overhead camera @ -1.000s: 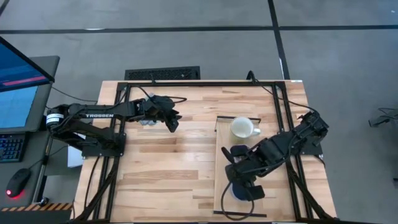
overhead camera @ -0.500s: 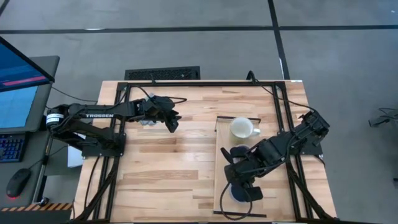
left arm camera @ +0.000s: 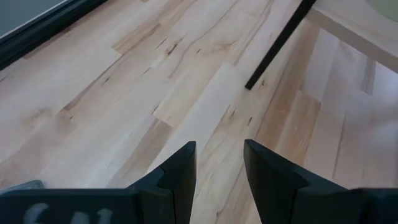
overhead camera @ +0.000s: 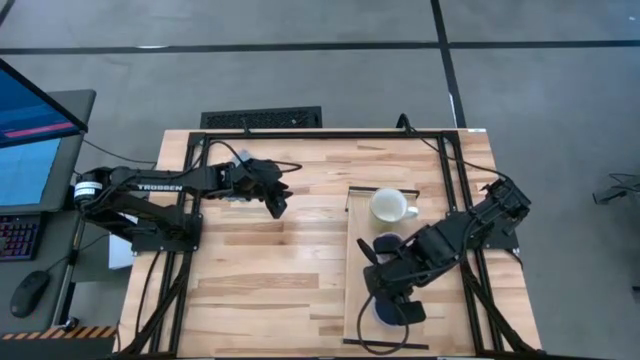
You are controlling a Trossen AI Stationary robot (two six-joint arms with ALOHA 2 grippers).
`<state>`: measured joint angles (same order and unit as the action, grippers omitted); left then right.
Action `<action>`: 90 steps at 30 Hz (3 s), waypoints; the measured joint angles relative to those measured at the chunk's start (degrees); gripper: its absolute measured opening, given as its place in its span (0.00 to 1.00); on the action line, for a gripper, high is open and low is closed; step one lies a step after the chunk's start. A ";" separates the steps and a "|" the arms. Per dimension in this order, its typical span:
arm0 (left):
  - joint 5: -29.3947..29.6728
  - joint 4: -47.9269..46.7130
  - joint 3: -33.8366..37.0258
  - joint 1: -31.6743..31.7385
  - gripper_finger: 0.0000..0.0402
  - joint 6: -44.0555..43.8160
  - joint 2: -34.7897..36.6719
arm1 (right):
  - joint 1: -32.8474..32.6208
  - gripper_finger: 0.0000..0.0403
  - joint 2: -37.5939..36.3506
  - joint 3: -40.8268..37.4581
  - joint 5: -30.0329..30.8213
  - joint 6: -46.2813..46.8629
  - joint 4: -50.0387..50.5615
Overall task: Stack small to large cups/mugs on shelf
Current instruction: Put the blue mug on the shelf, then return to Home Position
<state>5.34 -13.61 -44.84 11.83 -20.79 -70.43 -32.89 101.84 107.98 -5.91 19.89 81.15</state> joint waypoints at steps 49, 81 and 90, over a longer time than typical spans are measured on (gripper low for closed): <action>1.36 0.00 0.00 -0.30 0.31 -1.10 0.00 | -0.12 0.63 0.16 -0.17 -0.05 -1.38 -0.35; 1.33 -0.02 0.00 -0.28 0.31 -4.48 0.00 | -0.73 0.65 -0.29 0.04 -1.80 -12.65 -4.43; 1.31 -0.86 0.00 -0.28 0.31 -5.69 0.02 | -0.66 0.65 -3.88 0.24 -0.82 -12.86 -3.40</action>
<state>6.66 -14.47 -44.84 11.55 -26.48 -70.41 -33.56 97.96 108.22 -6.73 7.03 77.75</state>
